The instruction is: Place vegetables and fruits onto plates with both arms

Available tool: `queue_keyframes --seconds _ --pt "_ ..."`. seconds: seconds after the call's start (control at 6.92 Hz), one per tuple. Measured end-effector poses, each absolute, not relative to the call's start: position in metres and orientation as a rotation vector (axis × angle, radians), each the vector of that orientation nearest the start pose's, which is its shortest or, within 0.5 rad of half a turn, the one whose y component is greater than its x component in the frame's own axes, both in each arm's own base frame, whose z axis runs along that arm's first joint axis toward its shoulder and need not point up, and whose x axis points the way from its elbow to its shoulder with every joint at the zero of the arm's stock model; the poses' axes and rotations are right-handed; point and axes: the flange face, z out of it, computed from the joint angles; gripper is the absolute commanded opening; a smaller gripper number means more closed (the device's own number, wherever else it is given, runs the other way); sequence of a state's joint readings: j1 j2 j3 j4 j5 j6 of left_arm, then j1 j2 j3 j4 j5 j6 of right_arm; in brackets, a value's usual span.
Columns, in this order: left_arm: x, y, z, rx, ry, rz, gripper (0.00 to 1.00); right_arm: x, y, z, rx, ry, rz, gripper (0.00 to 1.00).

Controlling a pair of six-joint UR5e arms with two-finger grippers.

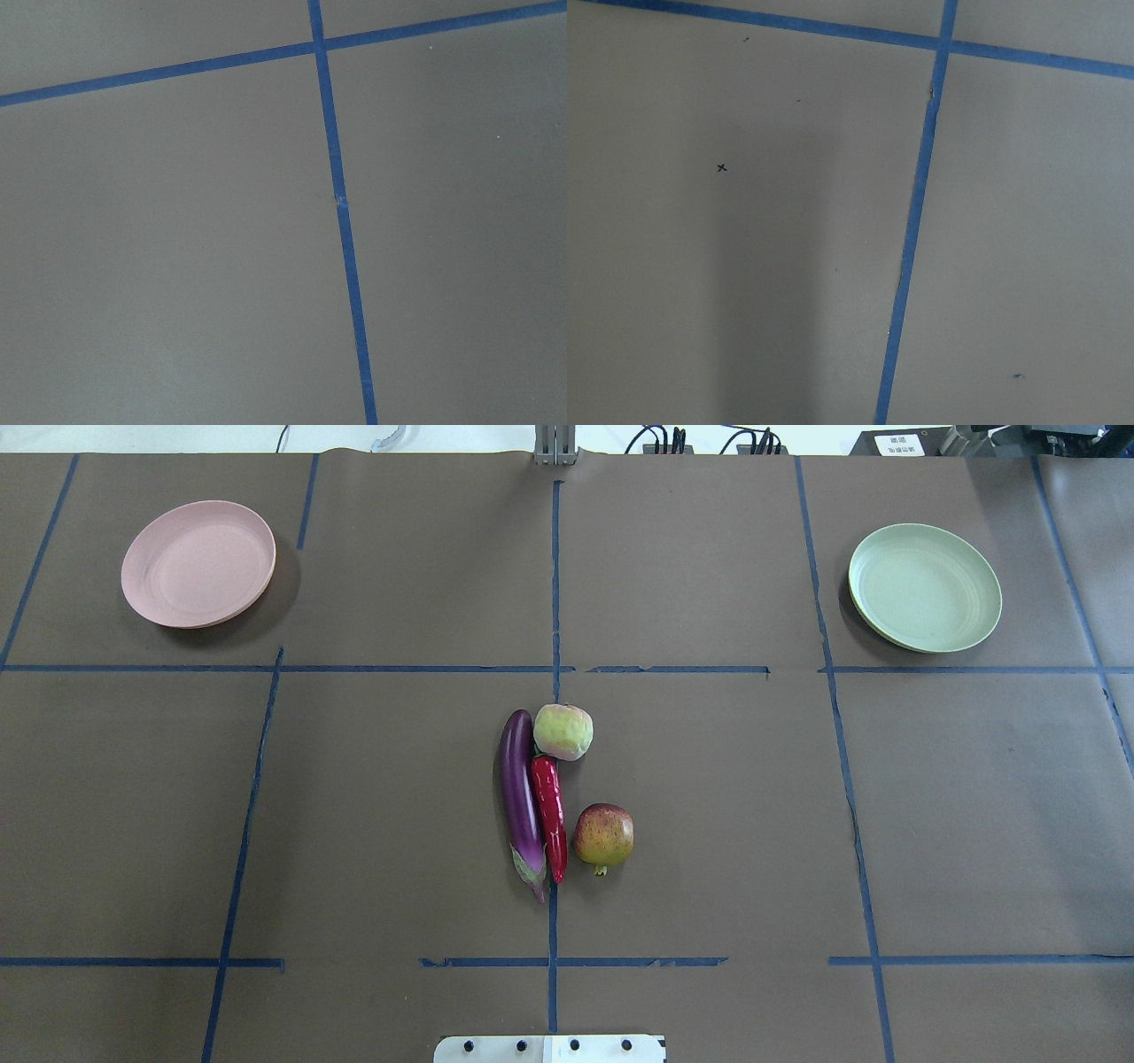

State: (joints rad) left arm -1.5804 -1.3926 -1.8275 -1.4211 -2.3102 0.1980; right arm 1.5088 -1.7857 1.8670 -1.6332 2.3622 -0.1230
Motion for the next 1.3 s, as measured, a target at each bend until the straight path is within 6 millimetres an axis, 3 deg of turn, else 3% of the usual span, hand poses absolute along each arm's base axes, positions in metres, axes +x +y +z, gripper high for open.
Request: queue_keyframes --seconds 0.43,0.72,0.87,1.01,1.16,1.3 --pt "-0.069 -0.401 0.627 0.028 0.751 0.166 1.0 0.02 -0.407 0.619 0.046 -0.808 -0.222 1.0" --pt "-0.066 -0.399 0.624 0.04 0.791 0.168 1.0 0.007 -0.409 0.606 0.054 -0.867 -0.235 1.0" --pt "-0.065 -0.399 0.623 0.043 0.804 0.169 1.0 -0.016 -0.414 0.585 0.056 -0.897 -0.262 1.0" --pt "-0.065 -0.4 0.621 0.054 0.809 0.173 1.0 -0.052 -0.425 0.552 0.056 -0.914 -0.264 1.0" --pt "-0.064 -0.401 0.62 0.069 0.809 0.179 1.0 -0.095 -0.437 0.517 0.059 -0.925 -0.232 1.0" --pt "-0.064 -0.401 0.619 0.082 0.808 0.185 1.0 -0.152 -0.442 0.482 0.067 -0.925 -0.187 1.0"
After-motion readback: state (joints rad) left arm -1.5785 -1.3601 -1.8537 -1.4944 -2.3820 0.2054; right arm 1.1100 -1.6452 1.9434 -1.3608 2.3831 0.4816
